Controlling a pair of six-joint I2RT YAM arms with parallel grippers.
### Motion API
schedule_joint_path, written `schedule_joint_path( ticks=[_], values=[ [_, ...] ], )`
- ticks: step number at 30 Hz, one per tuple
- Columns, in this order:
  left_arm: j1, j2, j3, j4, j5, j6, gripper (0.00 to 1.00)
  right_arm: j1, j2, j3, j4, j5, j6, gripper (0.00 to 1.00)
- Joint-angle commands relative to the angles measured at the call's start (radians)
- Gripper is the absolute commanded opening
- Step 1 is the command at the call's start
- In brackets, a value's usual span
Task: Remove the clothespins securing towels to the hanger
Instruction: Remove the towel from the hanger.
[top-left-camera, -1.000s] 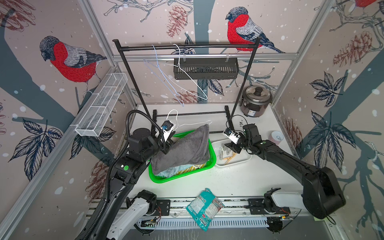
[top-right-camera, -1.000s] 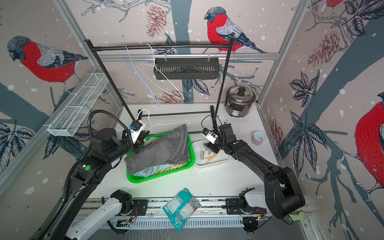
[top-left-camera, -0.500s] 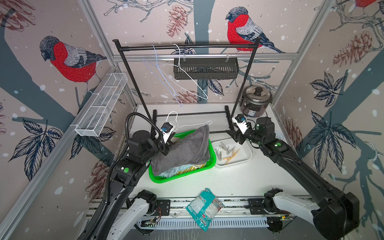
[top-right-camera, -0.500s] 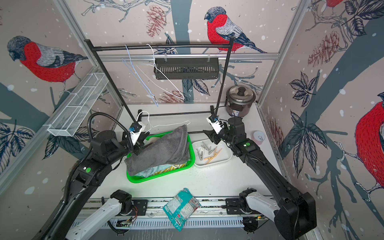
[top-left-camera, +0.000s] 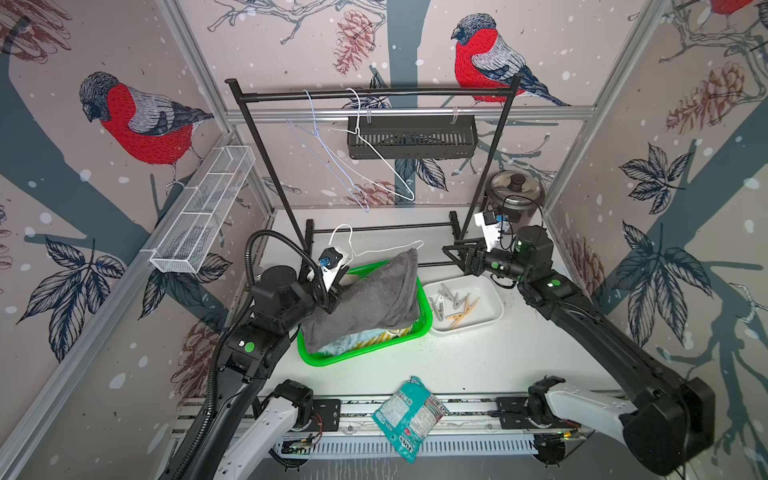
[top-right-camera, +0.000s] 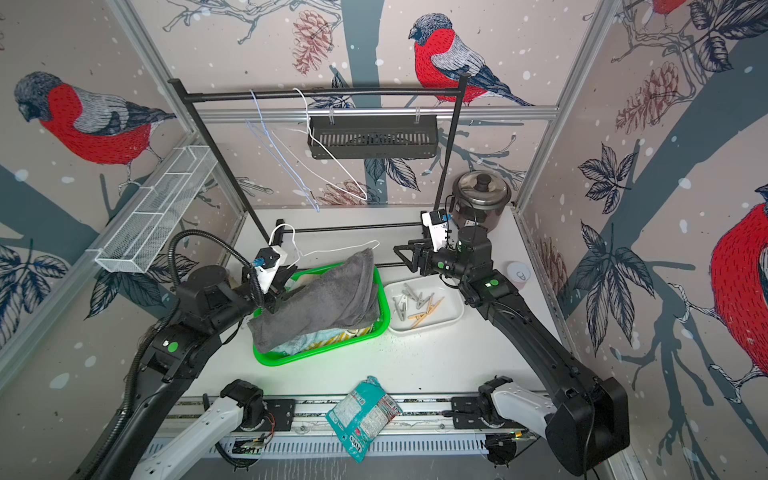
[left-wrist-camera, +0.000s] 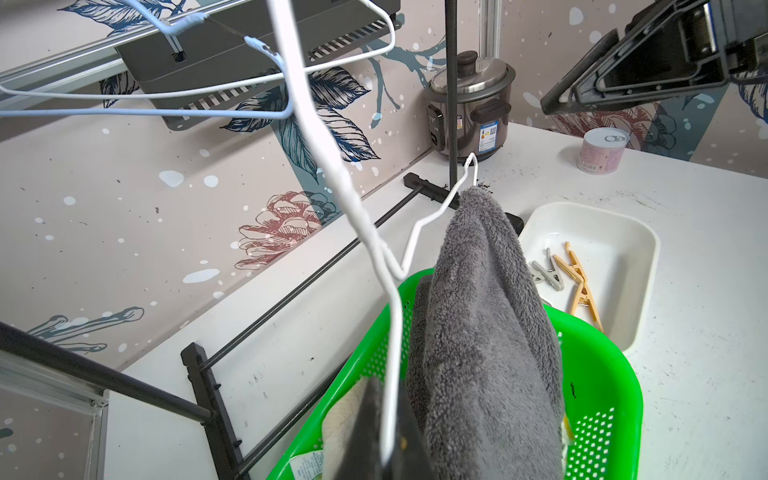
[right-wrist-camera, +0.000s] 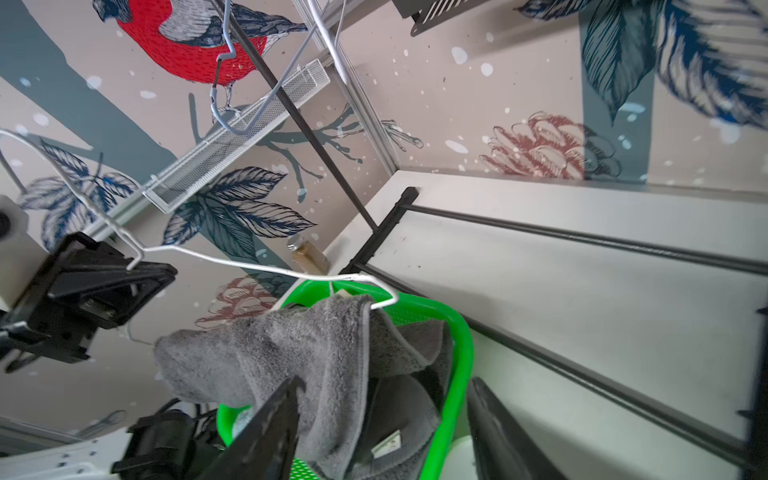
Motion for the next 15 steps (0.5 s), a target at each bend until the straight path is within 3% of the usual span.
schedule_joint_path(
  ticks=[1,9,15],
  values=[
    [0.001,-0.011,-0.004,0.071,0.011,-0.013,0.00,0.028,0.034,-0.021,0.109,-0.094,0.153,0.65],
    [0.001,-0.022,-0.006,0.066,0.005,-0.014,0.00,0.160,0.157,-0.015,0.202,-0.056,0.179,0.69],
    [0.001,-0.027,-0.011,0.065,-0.001,-0.009,0.00,0.192,0.219,-0.002,0.225,-0.003,0.180,0.69]
  ],
)
